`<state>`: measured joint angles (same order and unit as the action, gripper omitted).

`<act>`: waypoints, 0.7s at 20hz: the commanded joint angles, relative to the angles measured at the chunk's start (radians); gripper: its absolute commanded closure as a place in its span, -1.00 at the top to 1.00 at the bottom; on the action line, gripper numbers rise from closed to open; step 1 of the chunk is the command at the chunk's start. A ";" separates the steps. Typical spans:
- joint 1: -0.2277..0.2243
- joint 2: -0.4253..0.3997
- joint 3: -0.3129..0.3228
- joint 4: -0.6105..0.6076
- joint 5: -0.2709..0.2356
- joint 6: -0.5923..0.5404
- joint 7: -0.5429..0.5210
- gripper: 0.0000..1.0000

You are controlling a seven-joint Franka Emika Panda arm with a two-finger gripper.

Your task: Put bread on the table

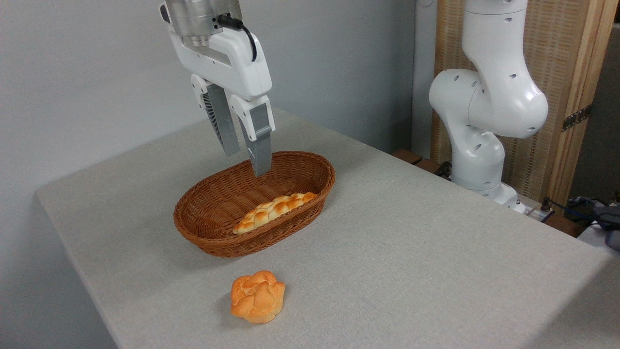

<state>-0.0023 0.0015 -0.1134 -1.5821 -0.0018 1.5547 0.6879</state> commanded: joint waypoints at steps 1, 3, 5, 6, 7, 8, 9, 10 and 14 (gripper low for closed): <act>0.010 -0.003 -0.012 0.005 0.033 -0.004 -0.007 1.00; 0.010 -0.003 -0.012 -0.001 0.033 0.022 -0.011 1.00; 0.010 -0.003 -0.011 -0.004 0.031 0.038 -0.013 1.00; 0.010 -0.003 -0.011 -0.004 0.029 0.044 -0.014 1.00; 0.010 -0.003 -0.011 -0.007 0.029 0.057 -0.019 1.00; 0.010 -0.003 -0.011 -0.012 0.029 0.074 -0.031 1.00; 0.010 0.000 -0.011 -0.012 0.028 0.079 -0.042 1.00; 0.010 -0.003 -0.011 -0.013 0.028 0.079 -0.042 1.00; 0.010 -0.005 -0.011 -0.015 0.029 0.068 -0.042 1.00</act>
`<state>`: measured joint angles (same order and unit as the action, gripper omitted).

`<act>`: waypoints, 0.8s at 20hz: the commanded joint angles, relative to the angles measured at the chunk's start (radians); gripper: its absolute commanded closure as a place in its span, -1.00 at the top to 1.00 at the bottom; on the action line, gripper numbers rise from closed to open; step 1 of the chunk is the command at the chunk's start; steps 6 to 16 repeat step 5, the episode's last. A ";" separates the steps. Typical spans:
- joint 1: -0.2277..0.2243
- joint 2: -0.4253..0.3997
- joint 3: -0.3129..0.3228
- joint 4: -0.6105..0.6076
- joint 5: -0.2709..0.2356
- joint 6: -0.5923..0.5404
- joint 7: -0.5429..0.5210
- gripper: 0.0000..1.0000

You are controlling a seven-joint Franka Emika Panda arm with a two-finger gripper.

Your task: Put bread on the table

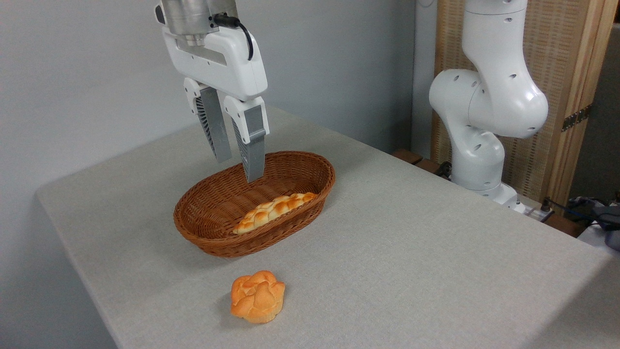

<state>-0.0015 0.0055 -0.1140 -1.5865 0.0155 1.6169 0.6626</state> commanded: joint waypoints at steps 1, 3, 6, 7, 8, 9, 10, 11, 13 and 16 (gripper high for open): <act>0.009 -0.009 -0.009 -0.010 0.012 0.006 -0.017 1.00; 0.009 -0.009 -0.007 -0.010 0.012 0.003 -0.015 1.00; 0.009 -0.009 -0.007 -0.010 0.011 0.003 -0.015 1.00; 0.009 -0.009 -0.007 -0.010 0.011 0.003 -0.015 1.00; 0.009 -0.009 -0.007 -0.010 0.011 0.003 -0.015 1.00; 0.009 -0.009 -0.007 -0.010 0.011 0.003 -0.015 1.00; 0.009 -0.009 -0.007 -0.010 0.011 0.003 -0.015 1.00; 0.009 -0.009 -0.007 -0.010 0.011 0.003 -0.015 1.00; 0.009 -0.009 -0.007 -0.010 0.011 0.003 -0.015 1.00; 0.009 -0.009 -0.007 -0.010 0.011 0.003 -0.015 1.00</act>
